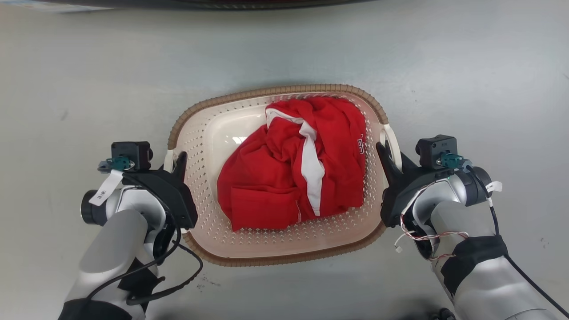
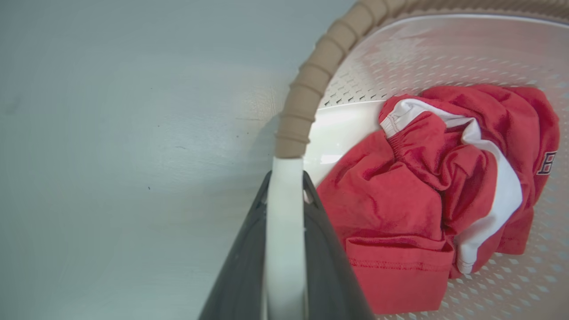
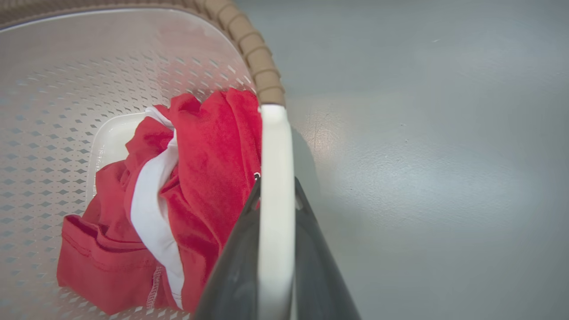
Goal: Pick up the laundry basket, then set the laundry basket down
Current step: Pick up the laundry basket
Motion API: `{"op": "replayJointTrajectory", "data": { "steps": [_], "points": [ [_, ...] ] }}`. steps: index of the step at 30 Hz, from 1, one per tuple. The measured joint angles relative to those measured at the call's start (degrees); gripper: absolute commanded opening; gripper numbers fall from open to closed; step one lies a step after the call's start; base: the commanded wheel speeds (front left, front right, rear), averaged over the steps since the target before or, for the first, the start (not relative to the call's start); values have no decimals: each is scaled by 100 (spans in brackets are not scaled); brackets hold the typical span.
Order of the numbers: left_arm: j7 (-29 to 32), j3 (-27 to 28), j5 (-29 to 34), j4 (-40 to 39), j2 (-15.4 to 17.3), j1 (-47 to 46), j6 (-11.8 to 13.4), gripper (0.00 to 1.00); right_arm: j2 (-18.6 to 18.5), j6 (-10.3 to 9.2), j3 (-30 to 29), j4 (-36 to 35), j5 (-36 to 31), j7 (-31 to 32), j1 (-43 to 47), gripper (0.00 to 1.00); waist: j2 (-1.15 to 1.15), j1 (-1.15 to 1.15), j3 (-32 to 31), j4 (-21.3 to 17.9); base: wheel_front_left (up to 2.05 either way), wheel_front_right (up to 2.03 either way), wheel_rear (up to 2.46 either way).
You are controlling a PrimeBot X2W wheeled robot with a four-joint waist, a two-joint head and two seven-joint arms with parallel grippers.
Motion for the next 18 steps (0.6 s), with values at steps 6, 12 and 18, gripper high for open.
{"op": "replayJointTrajectory", "data": {
  "steps": [6, 12, 18],
  "points": [
    [110, -100, -94, 205, -89, -90, -1, 0, 1, 62, -11, 325, 62, 75, -53, 0, 0, 0, -247, 22, 0, 0, 0],
    [312, -196, -365, 359, -124, -100, -1, 0, 21, 132, -18, 638, 157, 141, -155, 0, 0, 0, -550, 38, 0, 0, 0],
    [566, -294, -531, 468, -136, -102, -5, 0, 51, 187, -9, 921, 259, 288, -252, 0, 0, 0, -907, 38, 0, 0, 0]
  ]
}}
